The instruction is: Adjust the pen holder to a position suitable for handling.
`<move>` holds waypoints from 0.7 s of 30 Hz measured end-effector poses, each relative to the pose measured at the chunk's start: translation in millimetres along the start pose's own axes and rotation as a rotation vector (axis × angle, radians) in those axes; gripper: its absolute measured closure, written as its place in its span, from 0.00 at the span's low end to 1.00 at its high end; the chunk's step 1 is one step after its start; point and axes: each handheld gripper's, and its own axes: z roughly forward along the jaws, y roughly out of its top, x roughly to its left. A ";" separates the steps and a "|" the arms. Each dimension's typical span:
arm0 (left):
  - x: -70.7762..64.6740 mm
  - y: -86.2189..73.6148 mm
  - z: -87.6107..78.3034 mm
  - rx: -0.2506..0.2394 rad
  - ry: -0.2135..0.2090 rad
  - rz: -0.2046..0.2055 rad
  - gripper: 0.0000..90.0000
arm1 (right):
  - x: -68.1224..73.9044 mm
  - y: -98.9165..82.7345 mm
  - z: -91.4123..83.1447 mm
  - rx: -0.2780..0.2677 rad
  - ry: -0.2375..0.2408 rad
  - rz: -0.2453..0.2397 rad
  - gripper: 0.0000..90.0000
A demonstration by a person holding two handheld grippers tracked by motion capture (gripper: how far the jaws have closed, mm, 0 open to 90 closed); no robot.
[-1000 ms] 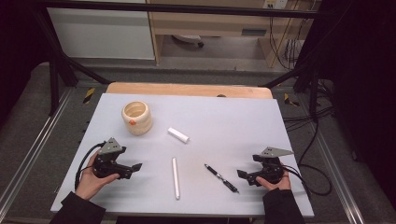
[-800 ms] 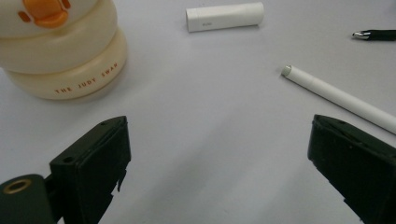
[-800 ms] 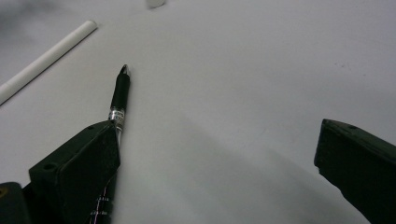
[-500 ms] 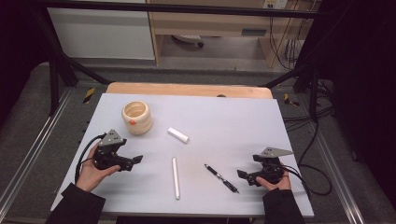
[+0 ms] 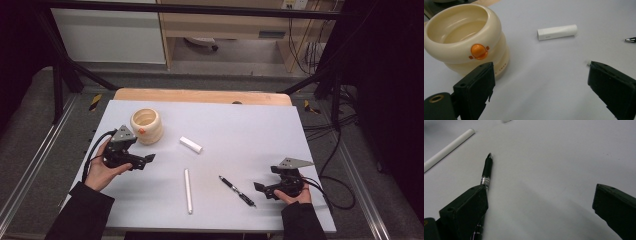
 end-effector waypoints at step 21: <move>15.3 35.3 17.7 0.021 0.053 -0.003 0.15 | 0.2 -0.1 0.9 0.009 -0.001 0.003 0.01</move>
